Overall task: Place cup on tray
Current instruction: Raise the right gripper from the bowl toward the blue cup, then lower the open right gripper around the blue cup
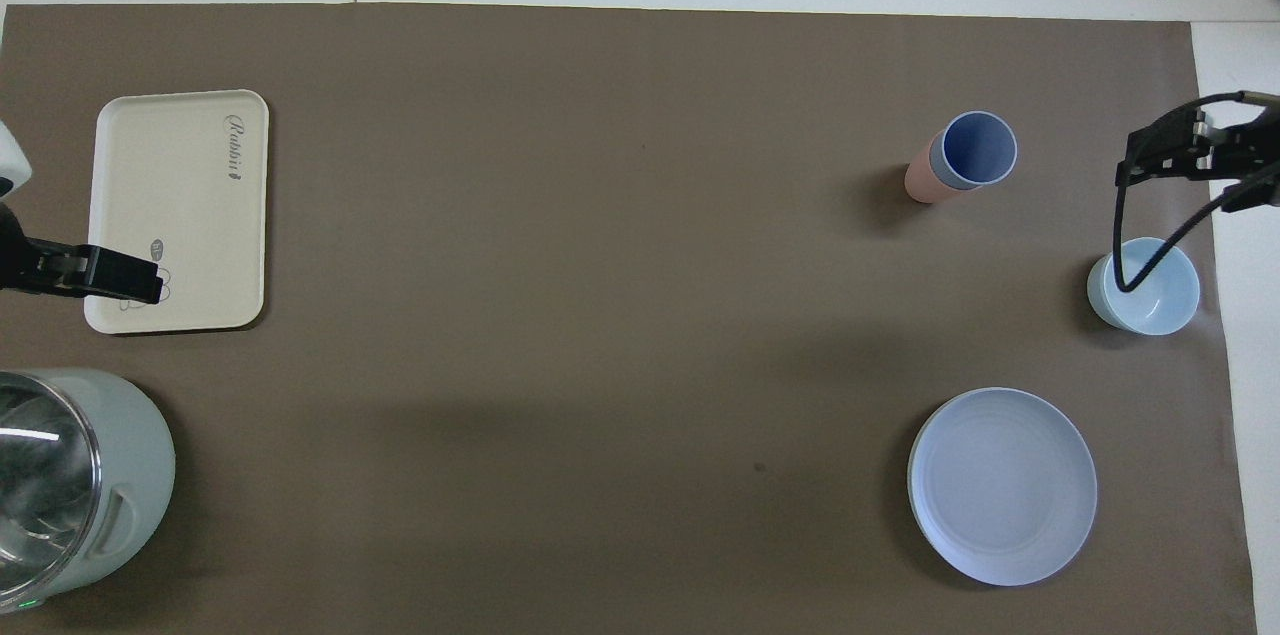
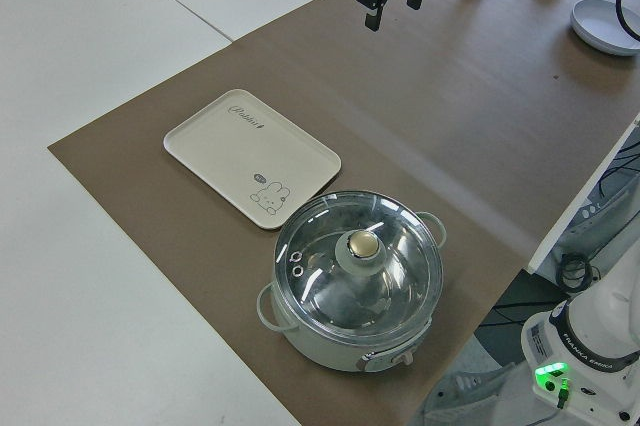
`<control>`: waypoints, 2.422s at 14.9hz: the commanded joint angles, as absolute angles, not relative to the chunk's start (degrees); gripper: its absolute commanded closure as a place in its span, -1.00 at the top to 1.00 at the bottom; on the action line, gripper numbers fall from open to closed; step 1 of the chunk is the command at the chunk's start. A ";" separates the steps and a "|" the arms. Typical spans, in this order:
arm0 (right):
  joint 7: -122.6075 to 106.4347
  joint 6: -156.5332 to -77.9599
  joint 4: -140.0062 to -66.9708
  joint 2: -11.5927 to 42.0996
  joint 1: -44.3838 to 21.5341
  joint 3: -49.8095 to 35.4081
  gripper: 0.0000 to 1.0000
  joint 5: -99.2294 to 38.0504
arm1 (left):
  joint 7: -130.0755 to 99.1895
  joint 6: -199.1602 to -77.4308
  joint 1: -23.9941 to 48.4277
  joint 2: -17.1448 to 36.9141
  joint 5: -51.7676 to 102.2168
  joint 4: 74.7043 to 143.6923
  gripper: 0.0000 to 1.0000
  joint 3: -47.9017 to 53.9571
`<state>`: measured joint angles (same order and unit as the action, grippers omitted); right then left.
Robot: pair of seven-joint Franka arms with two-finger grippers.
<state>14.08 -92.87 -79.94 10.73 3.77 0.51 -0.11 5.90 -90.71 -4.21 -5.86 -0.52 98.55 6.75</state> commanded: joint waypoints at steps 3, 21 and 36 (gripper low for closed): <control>23.45 -97.71 -63.20 28.28 6.50 -0.17 0.90 0.53 | 6.24 -90.79 -4.83 -6.50 -1.41 99.23 1.00 7.21; 49.92 -104.68 -63.81 44.03 11.07 -0.09 0.83 -21.96 | 6.15 -90.88 -4.83 -6.50 -1.41 99.23 1.00 7.21; 58.44 -104.15 -73.65 41.66 9.49 -0.79 0.83 -28.30 | 6.15 -90.79 -4.83 -6.50 -1.41 99.23 1.00 7.21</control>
<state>56.54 -104.20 -71.02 43.92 9.20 -0.29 -25.99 5.90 -90.71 -4.21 -5.86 -0.52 98.55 6.75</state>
